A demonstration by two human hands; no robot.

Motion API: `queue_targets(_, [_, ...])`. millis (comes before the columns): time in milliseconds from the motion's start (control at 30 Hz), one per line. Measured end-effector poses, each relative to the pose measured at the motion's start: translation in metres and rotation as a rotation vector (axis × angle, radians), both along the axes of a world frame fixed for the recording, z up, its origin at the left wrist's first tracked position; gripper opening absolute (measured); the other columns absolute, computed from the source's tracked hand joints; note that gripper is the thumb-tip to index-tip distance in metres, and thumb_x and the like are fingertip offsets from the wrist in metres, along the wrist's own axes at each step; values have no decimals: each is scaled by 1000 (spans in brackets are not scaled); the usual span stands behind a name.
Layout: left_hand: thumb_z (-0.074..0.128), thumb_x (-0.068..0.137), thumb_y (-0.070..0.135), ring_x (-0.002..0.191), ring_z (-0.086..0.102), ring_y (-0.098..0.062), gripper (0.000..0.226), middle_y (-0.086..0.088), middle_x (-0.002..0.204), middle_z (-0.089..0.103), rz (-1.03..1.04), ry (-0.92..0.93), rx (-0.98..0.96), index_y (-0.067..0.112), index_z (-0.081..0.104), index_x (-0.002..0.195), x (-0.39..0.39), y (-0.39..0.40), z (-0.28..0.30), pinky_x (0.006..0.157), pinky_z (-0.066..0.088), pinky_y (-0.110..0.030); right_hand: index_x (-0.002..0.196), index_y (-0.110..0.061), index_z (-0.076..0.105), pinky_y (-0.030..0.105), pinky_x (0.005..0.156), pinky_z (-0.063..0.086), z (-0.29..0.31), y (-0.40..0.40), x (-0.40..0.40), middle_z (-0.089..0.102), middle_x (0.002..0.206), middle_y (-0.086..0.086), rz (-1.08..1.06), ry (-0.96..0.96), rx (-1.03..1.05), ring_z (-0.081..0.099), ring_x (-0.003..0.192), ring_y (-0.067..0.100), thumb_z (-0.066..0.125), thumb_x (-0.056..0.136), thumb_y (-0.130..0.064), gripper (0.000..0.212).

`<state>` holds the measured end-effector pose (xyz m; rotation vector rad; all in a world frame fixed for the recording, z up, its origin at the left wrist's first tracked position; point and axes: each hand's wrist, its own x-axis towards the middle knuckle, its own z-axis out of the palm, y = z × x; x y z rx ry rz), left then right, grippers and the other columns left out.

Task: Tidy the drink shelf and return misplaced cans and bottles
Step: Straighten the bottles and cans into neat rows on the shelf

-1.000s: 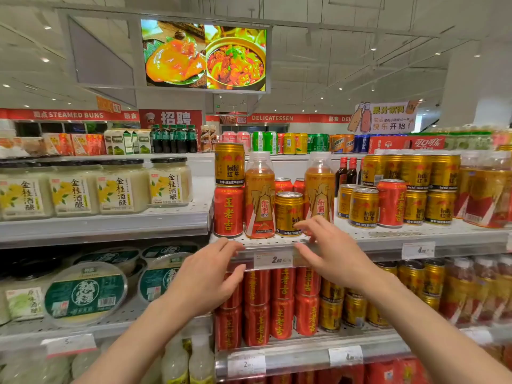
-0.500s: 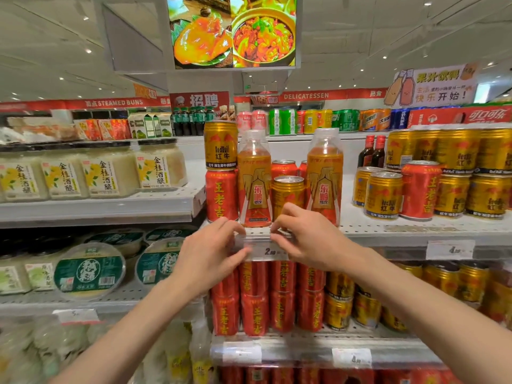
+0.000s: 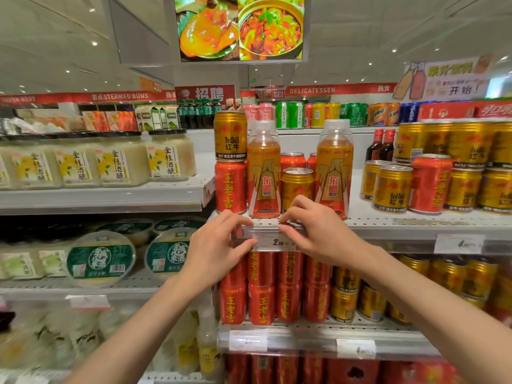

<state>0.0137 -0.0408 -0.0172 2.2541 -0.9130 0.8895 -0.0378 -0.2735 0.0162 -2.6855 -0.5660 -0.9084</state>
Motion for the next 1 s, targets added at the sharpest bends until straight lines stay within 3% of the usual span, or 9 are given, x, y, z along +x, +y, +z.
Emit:
queue_targets(67, [82, 81, 35, 72, 52, -3, 31, 15, 88, 57, -6, 4, -12, 30, 68, 107, 0, 0, 0, 60, 41, -18, 108, -21, 73, 22, 75, 52, 0, 3, -3, 56, 100, -11, -19, 12, 24, 57, 85, 4, 62, 96, -39, 24])
queue_targets(267, [81, 82, 34, 85, 63, -10, 28, 13, 98, 65, -45, 31, -20, 28, 70, 107, 1, 3, 1, 73, 55, -33, 101, -25, 72, 21, 76, 48, 8, 5, -8, 61, 96, -13, -82, 16, 189, 57, 87, -1, 63, 95, -34, 14])
queue_targets(467, [79, 84, 35, 84, 58, -2, 25, 15, 97, 65, -51, 32, 5, 29, 70, 107, 0, 5, 5, 71, 42, -17, 95, -24, 67, 23, 71, 50, 54, 17, 0, 59, 90, -11, -101, -276, 288, 57, 78, 7, 62, 95, -28, 6])
queue_targets(600, [77, 86, 38, 81, 51, 6, 25, 21, 96, 59, -52, 43, 17, 31, 69, 108, 0, 6, 6, 68, 31, -4, 110, -15, 66, 32, 92, 49, 89, 41, 17, 62, 110, 2, -130, -467, 125, 55, 105, 15, 62, 94, -30, 22])
queue_targets(767, [74, 85, 38, 85, 59, -2, 25, 17, 97, 62, -42, 29, 36, 35, 67, 109, 5, 6, 5, 68, 45, -18, 147, -21, 43, 44, 117, 32, 114, 68, 49, 45, 151, 3, -164, -414, -67, 37, 140, 23, 59, 93, -44, 61])
queue_targets(867, [74, 83, 39, 84, 60, -3, 26, 16, 96, 63, -46, 23, 30, 35, 67, 108, 8, 6, 4, 67, 48, -22, 156, -24, 27, 46, 122, 21, 119, 74, 64, 34, 161, 1, -141, -352, -129, 28, 148, 23, 59, 91, -48, 76])
queue_targets(1000, [73, 83, 41, 84, 60, -2, 27, 17, 96, 62, -53, 5, 28, 35, 68, 108, 10, 7, 2, 68, 51, -24, 157, -23, 26, 47, 124, 14, 115, 74, 75, 37, 159, 1, -127, -312, -142, 31, 147, 21, 63, 90, -46, 80])
